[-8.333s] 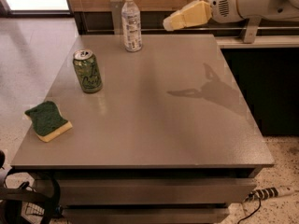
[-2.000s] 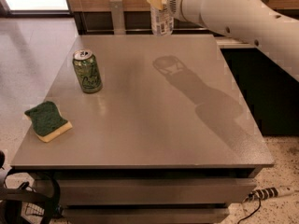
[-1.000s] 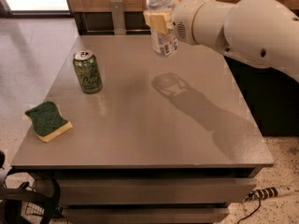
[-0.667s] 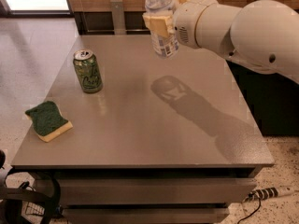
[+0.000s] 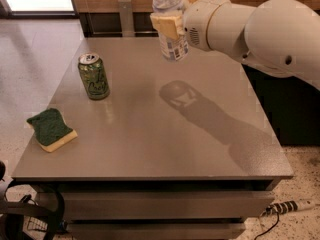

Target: Move blue plastic bottle near sponge

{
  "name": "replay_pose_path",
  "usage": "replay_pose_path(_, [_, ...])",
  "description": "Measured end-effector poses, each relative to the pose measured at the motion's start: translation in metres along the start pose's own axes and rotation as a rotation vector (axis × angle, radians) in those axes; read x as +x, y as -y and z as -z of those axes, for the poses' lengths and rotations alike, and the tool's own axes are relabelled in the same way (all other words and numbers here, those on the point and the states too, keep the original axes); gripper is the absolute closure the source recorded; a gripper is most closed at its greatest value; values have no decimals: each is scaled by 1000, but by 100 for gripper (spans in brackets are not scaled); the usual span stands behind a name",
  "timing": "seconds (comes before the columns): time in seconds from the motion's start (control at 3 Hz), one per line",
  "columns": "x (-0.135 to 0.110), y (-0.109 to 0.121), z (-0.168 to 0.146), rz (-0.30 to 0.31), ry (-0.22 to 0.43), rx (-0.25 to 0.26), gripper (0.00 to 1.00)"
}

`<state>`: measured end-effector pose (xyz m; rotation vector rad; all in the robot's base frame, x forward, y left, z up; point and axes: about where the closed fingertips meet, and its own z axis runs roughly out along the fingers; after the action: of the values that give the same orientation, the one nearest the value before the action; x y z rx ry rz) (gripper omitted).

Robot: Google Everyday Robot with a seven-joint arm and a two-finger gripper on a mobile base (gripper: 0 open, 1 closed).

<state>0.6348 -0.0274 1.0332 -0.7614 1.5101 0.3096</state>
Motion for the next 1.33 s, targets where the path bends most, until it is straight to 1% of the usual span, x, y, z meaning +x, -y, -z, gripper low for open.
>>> replay_pose_path(0.33, [11,-14,2,-46,32,-50,100])
replay_pose_path(0.67, [6,-67,19,-105,95,-112,100])
replay_pose_path(1.0, [-5,-106,29,-112,114,-148,100])
replay_pose_path(1.33, [-2,-138,27,-117,99,-177,100])
